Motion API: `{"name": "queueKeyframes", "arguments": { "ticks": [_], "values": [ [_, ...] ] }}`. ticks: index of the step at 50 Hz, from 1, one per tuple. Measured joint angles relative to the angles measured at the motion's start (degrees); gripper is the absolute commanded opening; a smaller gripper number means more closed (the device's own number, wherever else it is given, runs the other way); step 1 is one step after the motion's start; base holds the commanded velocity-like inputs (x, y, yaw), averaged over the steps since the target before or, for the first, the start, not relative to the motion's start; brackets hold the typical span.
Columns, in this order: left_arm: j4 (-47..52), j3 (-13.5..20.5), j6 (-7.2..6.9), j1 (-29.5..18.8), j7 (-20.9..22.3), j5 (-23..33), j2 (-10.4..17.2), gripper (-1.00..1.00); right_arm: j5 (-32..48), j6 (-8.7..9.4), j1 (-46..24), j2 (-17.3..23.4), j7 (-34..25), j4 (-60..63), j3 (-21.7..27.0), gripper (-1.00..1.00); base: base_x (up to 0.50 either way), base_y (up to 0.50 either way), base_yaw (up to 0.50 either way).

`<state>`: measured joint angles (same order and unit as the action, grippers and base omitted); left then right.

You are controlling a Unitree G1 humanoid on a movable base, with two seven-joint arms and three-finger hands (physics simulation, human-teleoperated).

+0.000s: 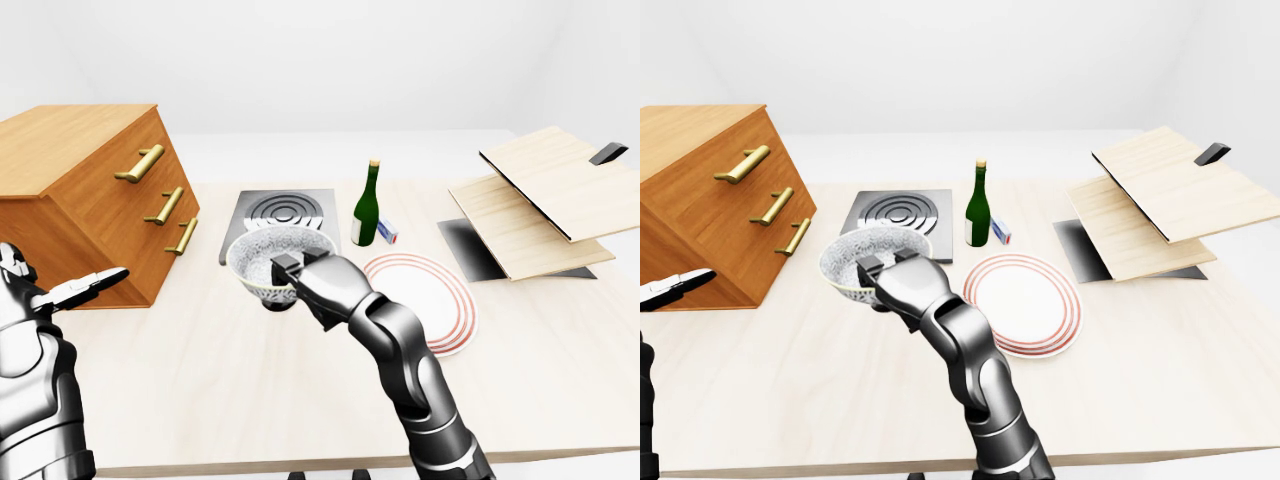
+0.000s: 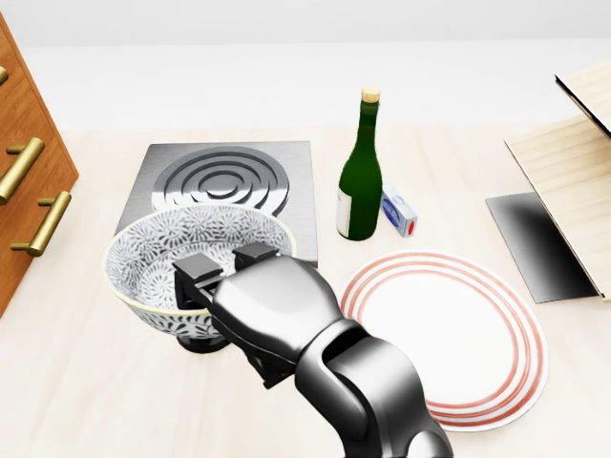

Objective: Pick up the akita bowl and put it on the plate.

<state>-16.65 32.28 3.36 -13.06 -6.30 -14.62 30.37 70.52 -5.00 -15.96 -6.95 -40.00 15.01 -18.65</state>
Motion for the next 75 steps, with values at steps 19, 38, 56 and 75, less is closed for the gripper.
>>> {"name": "queueKeyframes", "arguments": {
  "ticks": [19, 38, 56, 75],
  "values": [
    [0.88, 0.31, -0.61, 0.19, 0.07, 0.15, -0.08, 1.0, -2.3, 0.0, -1.21, 3.54, 0.0, 1.23, 4.12, -1.0, 0.0, 0.0, 0.0],
    [0.16, -0.06, -0.21, -0.27, -0.11, 0.19, 0.13, 1.0, -3.74, 0.0, -1.96, 7.11, 0.0, 0.52, 7.85, -1.0, 0.0, 0.0, 0.0],
    [-2.36, -0.68, 1.64, -0.61, -0.1, 0.11, 0.28, 1.0, -4.84, 0.0, -1.35, 9.52, 0.0, 1.66, 10.28, -1.0, 0.0, 0.0, 0.0],
    [-0.04, -0.2, 0.15, -0.23, -0.35, 0.24, 0.1, 1.0, -6.31, 0.0, 0.48, 11.87, 0.0, 5.02, 12.73, -1.0, 0.0, 0.0, 0.0]
  ]
}}
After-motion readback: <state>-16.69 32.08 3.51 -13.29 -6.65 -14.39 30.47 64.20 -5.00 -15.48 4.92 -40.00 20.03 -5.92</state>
